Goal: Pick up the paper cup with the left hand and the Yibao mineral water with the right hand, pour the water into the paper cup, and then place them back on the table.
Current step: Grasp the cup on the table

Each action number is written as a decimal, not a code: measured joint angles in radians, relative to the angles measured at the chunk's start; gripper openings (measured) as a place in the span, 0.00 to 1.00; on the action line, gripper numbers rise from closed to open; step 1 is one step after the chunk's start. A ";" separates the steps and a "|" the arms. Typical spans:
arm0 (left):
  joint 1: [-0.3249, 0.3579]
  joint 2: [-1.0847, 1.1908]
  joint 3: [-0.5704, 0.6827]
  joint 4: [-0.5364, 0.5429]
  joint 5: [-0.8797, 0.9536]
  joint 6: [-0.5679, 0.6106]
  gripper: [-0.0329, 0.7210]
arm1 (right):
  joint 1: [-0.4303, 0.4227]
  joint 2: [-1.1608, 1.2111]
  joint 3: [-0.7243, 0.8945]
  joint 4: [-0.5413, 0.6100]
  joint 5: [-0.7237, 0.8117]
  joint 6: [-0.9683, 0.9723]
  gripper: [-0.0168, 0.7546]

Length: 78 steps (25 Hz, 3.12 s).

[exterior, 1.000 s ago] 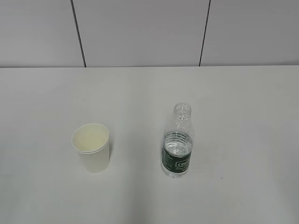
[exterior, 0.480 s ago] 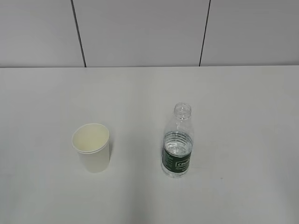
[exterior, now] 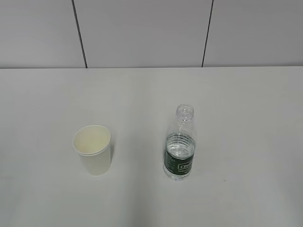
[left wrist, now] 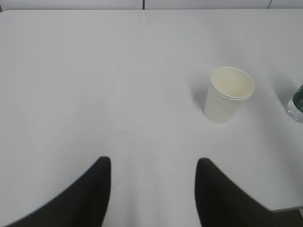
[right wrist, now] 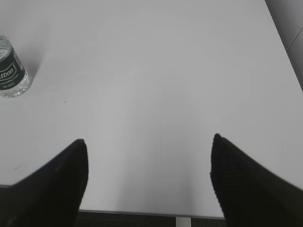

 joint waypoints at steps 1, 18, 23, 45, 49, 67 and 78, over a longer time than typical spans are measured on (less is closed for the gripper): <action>0.000 0.000 0.000 0.000 0.000 0.000 0.58 | 0.000 0.000 0.000 0.000 0.000 0.000 0.79; 0.000 0.000 0.000 0.000 0.000 0.000 0.81 | 0.000 0.000 0.000 0.000 0.000 0.000 0.79; 0.000 0.000 -0.011 0.000 -0.035 0.000 0.82 | 0.000 0.000 0.000 0.000 0.000 0.000 0.79; -0.074 0.232 0.177 0.054 -1.013 0.000 0.82 | 0.000 0.000 0.000 0.000 0.000 0.000 0.79; -0.074 0.323 0.210 0.054 -1.129 0.000 0.82 | 0.000 0.000 0.000 0.000 0.000 0.000 0.79; -0.074 0.941 0.210 0.098 -1.537 -0.002 0.80 | 0.000 0.000 0.000 0.000 0.000 0.000 0.79; -0.074 1.239 0.210 0.146 -1.698 -0.063 0.78 | 0.000 0.000 0.000 0.000 0.000 0.000 0.79</action>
